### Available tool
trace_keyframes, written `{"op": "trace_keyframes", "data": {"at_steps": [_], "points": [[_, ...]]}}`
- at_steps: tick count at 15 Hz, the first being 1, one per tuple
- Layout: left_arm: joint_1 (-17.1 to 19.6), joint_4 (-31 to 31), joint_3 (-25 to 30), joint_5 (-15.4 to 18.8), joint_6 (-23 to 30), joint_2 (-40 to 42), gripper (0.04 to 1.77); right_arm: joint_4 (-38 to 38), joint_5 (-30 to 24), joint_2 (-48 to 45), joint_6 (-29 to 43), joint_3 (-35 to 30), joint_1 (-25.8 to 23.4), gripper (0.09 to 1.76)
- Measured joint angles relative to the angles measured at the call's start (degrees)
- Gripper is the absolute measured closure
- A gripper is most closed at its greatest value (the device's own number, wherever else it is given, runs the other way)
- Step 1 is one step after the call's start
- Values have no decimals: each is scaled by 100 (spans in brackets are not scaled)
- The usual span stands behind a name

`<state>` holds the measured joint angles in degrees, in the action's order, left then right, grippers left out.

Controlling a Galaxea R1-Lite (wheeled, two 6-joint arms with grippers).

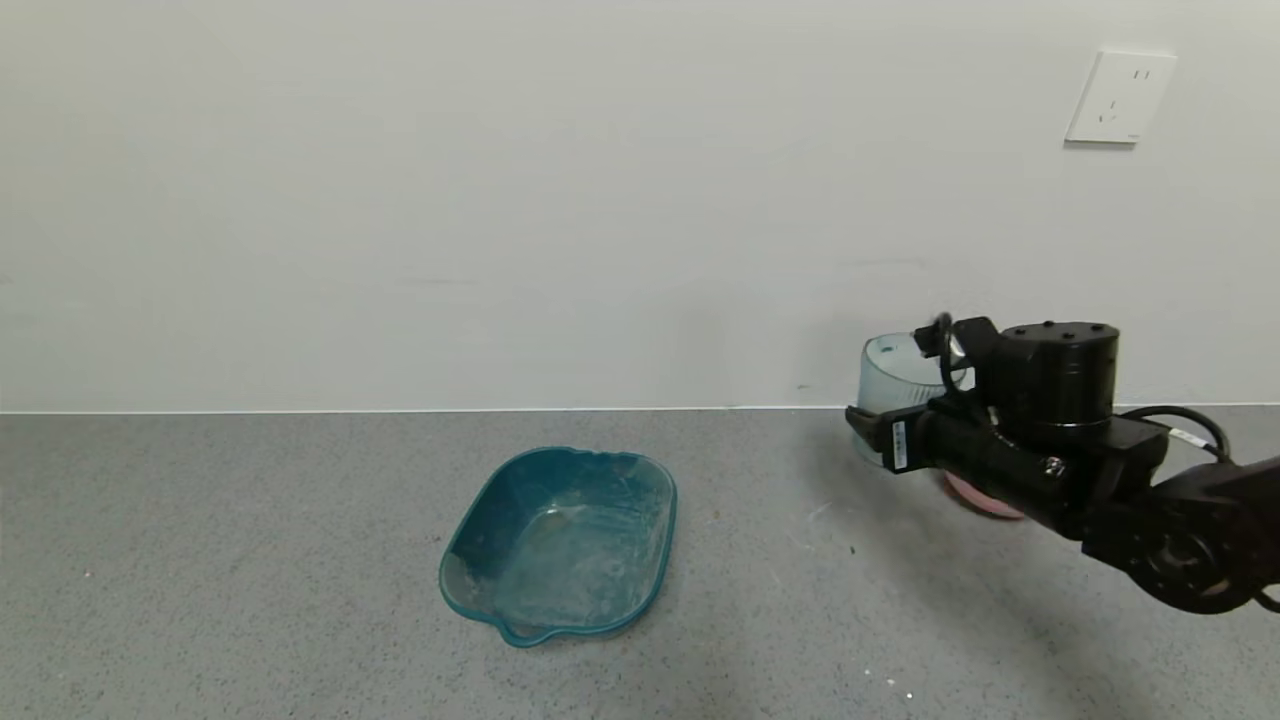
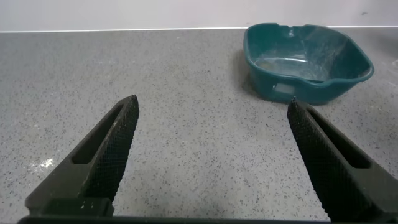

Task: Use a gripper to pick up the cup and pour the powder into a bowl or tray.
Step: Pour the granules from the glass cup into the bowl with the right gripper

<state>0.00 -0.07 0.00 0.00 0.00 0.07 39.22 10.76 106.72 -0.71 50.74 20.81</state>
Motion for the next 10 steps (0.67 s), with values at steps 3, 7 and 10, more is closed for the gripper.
{"op": "trace_keyframes", "data": {"at_steps": [3, 7, 10], "points": [[0, 0, 0, 0, 0, 0, 9, -61, -226, -302, -297, 11, -552, 49], [0, 0, 0, 0, 0, 0, 9, -79, -630, -443, -701, -5, -1423, 49], [0, 0, 0, 0, 0, 0, 9, -195, -851, -453, -1051, -16, -2021, 49]]}}
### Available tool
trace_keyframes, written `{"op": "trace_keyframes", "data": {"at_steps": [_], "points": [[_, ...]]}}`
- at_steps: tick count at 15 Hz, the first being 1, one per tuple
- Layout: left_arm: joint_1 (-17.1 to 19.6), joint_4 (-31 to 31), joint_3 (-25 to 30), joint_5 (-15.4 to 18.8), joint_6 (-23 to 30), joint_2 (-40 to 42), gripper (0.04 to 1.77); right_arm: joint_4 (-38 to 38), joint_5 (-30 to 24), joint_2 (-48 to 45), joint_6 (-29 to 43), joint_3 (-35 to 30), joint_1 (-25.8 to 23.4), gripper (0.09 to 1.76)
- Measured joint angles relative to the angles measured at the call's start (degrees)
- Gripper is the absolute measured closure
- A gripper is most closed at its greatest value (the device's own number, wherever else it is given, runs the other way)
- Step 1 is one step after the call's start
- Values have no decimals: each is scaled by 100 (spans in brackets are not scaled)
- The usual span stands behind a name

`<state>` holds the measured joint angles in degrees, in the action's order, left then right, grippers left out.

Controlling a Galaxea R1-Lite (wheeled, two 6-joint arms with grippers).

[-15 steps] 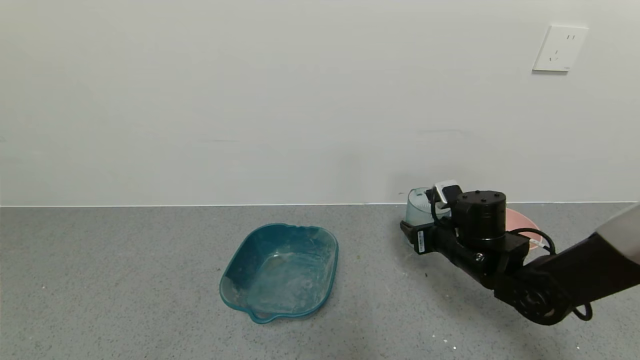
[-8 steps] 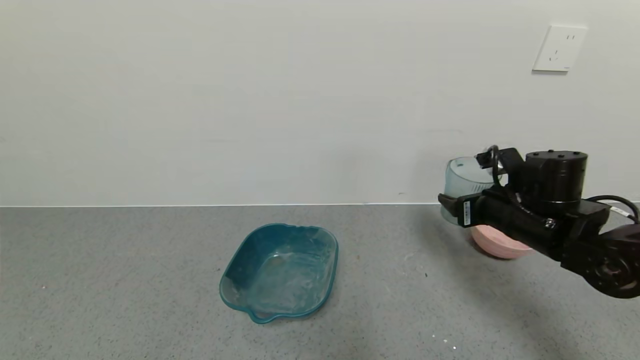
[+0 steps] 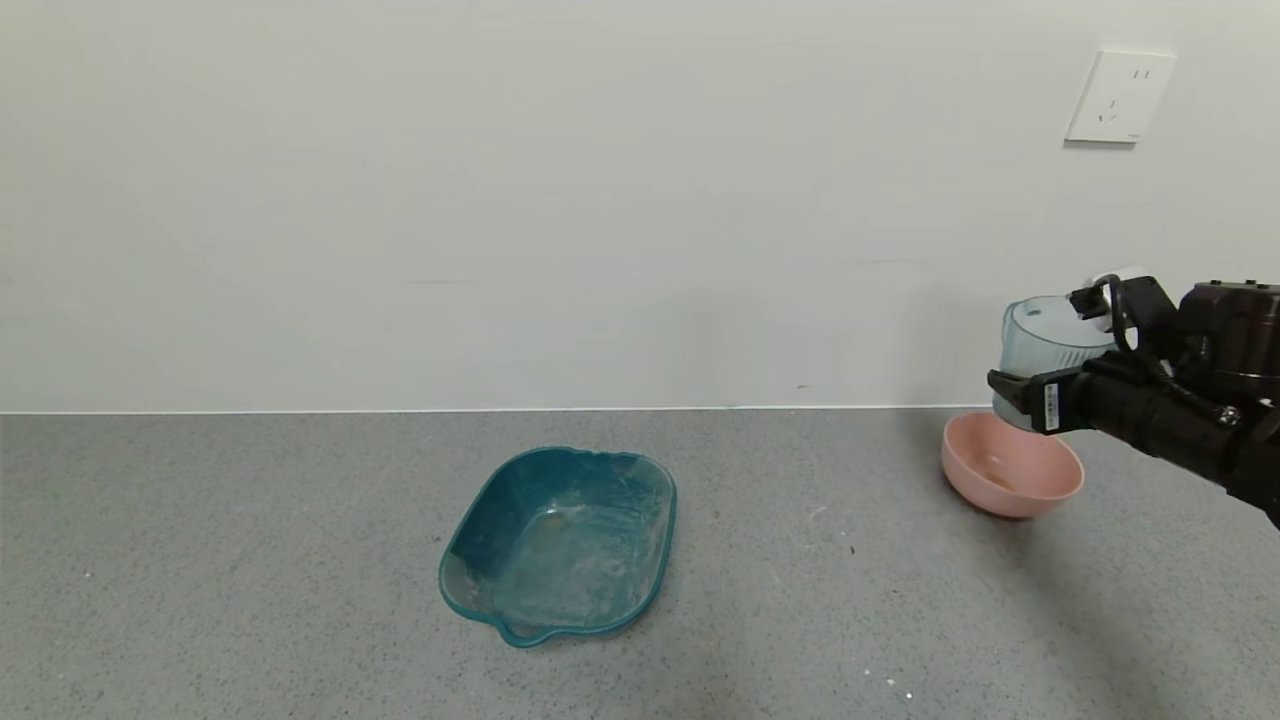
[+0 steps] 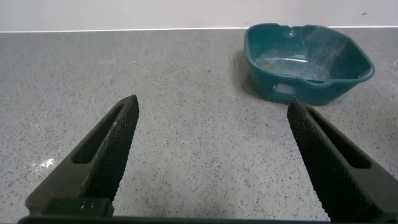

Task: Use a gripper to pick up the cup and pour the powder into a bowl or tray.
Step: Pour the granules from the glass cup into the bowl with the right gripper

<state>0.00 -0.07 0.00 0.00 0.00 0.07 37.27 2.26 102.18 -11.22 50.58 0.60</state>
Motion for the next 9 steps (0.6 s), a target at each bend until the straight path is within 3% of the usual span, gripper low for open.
{"op": "trace_keyframes", "data": {"at_steps": [9], "points": [[0, 0, 0, 0, 0, 0, 9, -858, -247, 179, -1535, 444, -1317, 50]]}}
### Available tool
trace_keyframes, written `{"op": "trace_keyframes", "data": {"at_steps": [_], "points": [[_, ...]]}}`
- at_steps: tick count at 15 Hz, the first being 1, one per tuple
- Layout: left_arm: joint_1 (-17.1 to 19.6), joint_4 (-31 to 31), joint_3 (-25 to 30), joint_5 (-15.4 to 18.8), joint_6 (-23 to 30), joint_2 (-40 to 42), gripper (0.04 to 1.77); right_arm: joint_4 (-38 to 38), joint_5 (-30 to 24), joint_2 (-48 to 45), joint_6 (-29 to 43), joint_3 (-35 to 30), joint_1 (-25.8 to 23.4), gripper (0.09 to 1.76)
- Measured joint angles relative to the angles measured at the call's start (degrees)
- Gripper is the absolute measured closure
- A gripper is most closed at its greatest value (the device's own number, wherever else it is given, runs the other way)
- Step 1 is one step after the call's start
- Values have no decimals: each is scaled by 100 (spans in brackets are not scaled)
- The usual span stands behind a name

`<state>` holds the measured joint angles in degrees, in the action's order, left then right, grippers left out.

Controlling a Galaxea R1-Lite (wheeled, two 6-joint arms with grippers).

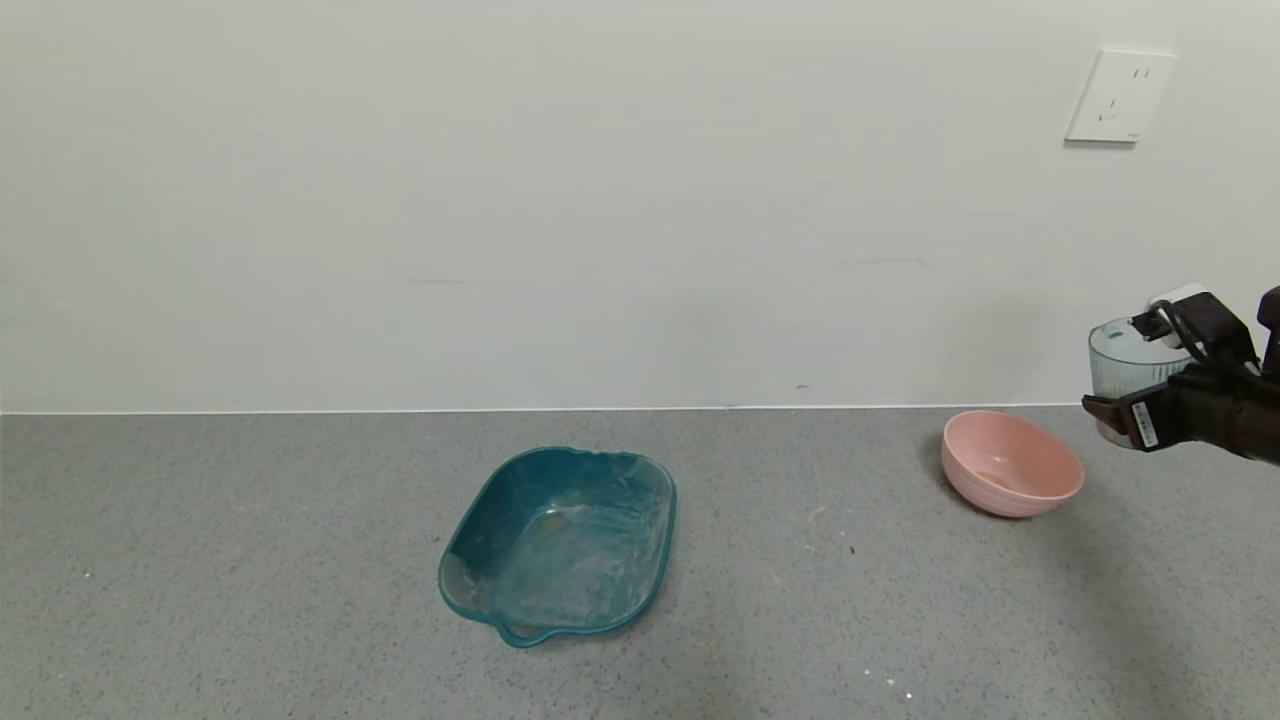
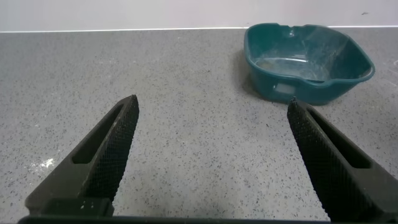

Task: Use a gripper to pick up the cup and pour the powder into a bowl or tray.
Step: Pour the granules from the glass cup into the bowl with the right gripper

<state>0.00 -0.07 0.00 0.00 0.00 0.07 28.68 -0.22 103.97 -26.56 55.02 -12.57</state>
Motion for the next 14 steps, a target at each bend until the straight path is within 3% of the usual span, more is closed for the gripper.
{"op": "trace_keyframes", "data": {"at_steps": [5, 14], "points": [[0, 0, 0, 0, 0, 0, 9, -29, 38, 278, -898, 149, -197, 50], [0, 0, 0, 0, 0, 0, 9, -30, 101, 738, -1977, 429, -62, 50]]}}
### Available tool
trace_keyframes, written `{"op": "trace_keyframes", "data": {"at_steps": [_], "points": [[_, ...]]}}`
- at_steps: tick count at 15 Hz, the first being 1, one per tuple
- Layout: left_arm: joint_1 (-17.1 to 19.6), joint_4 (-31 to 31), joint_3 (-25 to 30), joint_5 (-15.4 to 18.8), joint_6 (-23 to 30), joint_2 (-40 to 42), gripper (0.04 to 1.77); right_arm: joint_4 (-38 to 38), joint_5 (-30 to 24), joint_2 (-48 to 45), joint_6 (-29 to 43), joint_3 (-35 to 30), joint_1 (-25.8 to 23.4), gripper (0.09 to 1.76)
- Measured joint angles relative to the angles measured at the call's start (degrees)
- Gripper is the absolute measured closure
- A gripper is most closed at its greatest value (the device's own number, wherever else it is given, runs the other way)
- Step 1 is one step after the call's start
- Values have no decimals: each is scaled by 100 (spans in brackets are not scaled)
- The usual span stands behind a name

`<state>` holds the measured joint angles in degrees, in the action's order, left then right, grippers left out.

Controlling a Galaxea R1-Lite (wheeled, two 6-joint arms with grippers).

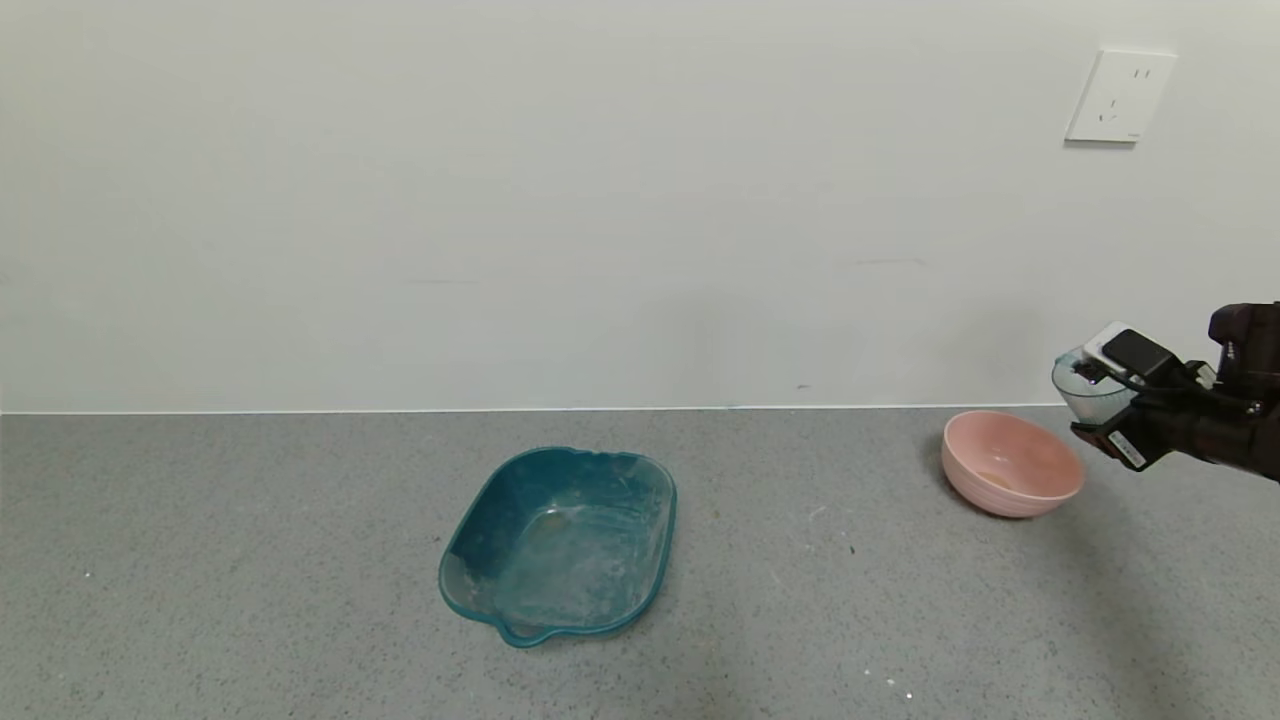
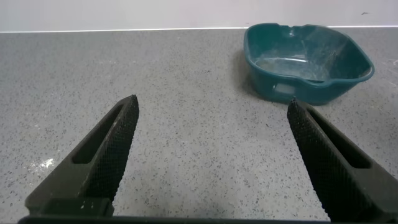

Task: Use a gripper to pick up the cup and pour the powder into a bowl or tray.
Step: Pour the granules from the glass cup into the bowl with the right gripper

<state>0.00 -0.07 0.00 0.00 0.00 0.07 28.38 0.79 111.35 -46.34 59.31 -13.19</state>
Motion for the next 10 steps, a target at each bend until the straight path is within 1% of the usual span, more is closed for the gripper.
{"op": "trace_keyframes", "data": {"at_steps": [5, 10], "points": [[0, 0, 0, 0, -2, 0, 9, 4, 405, 85, -680, 0, 106, 50], [0, 2, 0, 0, 0, 0, 9, 78, 998, 157, -1287, 15, 179, 50]]}}
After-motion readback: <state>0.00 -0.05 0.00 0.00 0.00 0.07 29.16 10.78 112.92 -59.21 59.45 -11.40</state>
